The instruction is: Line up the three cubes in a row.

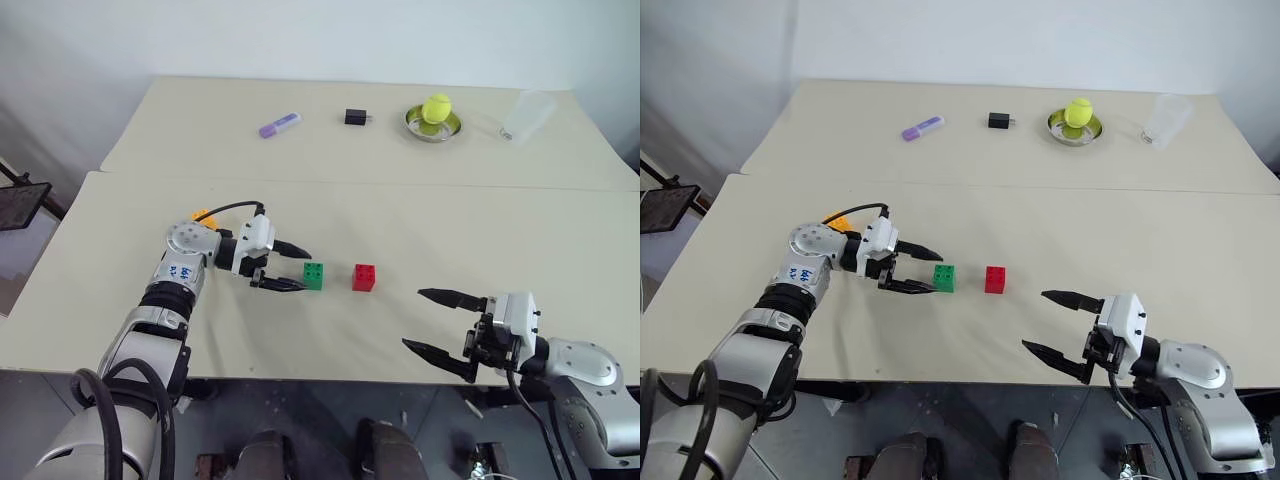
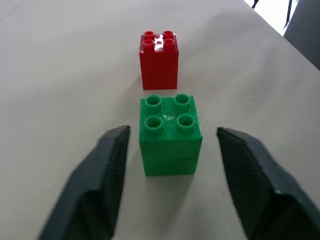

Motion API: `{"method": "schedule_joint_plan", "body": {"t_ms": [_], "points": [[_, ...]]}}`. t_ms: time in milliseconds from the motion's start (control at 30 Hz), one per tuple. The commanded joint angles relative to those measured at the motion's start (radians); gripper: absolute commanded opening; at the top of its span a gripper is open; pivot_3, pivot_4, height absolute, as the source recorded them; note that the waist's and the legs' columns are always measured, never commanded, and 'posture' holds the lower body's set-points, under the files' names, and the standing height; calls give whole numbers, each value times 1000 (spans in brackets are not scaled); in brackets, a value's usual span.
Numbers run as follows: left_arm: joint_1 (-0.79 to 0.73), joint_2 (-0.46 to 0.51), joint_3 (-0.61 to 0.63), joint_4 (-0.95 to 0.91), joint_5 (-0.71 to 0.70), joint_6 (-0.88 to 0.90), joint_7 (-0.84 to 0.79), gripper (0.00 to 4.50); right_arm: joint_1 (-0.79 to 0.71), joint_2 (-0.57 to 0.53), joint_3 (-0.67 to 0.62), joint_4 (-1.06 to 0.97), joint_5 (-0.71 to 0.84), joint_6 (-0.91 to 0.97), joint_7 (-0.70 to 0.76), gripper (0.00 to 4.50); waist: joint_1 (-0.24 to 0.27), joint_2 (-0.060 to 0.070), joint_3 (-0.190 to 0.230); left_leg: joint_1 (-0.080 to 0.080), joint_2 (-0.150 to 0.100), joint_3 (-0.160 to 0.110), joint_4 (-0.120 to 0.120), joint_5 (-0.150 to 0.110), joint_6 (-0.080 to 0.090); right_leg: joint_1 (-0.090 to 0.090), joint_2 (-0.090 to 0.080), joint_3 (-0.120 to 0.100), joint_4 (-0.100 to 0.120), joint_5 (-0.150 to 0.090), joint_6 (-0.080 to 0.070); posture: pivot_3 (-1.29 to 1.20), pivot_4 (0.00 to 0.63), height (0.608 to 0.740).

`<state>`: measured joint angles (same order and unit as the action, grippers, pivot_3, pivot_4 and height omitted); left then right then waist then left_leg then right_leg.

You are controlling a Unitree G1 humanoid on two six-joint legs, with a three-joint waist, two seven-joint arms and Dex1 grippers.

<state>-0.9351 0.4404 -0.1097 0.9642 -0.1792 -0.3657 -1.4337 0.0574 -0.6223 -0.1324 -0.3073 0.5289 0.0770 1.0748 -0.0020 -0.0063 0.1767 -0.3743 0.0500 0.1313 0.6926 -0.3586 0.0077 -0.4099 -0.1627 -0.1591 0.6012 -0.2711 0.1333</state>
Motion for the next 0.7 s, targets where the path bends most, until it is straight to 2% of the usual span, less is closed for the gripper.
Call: {"method": "schedule_joint_plan", "body": {"t_ms": [33,200,267,333,367,400,467,533,633,700], "points": [[67,51,75,-179,-68,32,19,3890,-37,25,3,0,29,-18,2,4500,-3,0,0,0,0,0,0,0,0,0,0,0,1,0,0,0,150,740],[336,164,188,-639,-178,254,122,3890,-100,48,14,17,70,-4,28,4500,-12,0,0,1,1,-2,0,0,0,0,0,0,4,0,0,0,150,740],[572,213,339,-887,-250,392,253,3890,-158,74,37,54,50,-45,37,4500,-29,1,0,2,1,-5,-1,0,0,0,-1,1,4,0,0,0,150,740],[763,216,486,-1012,-260,450,391,3890,-202,102,52,81,45,-61,36,4500,-33,1,1,3,2,-9,-1,-1,-1,0,-1,1,4,0,0,0,150,740],[827,209,530,-1046,-253,466,443,4059,-214,112,56,89,48,-61,35,4500,-29,2,1,4,3,-9,-1,-1,-1,0,0,1,4,0,0,0,150,740],[874,199,560,-1072,-241,472,494,4223,-222,121,60,96,47,-64,34,4500,-24,1,2,4,2,-11,-1,-1,-1,1,-1,1,6,0,0,0,150,740],[994,116,661,-1090,-232,454,634,4475,-244,144,82,115,36,-78,39,4500,-14,2,2,4,2,-12,1,-1,-1,2,0,0,6,0,-1,0,150,740],[1074,48,711,-1107,-235,445,722,4475,-258,156,99,129,21,-98,49,4500,0,2,2,4,1,-12,2,-1,0,3,-2,1,5,0,-1,0,150,740],[1141,-66,723,-1158,-199,424,873,4475,-270,156,111,144,5,-119,66,4500,11,2,2,3,0,-12,5,-3,2,3,-3,1,5,0,0,0,150,740],[1131,-87,700,-1186,-190,432,919,4475,-274,152,109,152,5,-122,69,4500,20,1,2,3,0,-12,5,-3,2,4,-3,1,5,0,0,0,150,740]]}}
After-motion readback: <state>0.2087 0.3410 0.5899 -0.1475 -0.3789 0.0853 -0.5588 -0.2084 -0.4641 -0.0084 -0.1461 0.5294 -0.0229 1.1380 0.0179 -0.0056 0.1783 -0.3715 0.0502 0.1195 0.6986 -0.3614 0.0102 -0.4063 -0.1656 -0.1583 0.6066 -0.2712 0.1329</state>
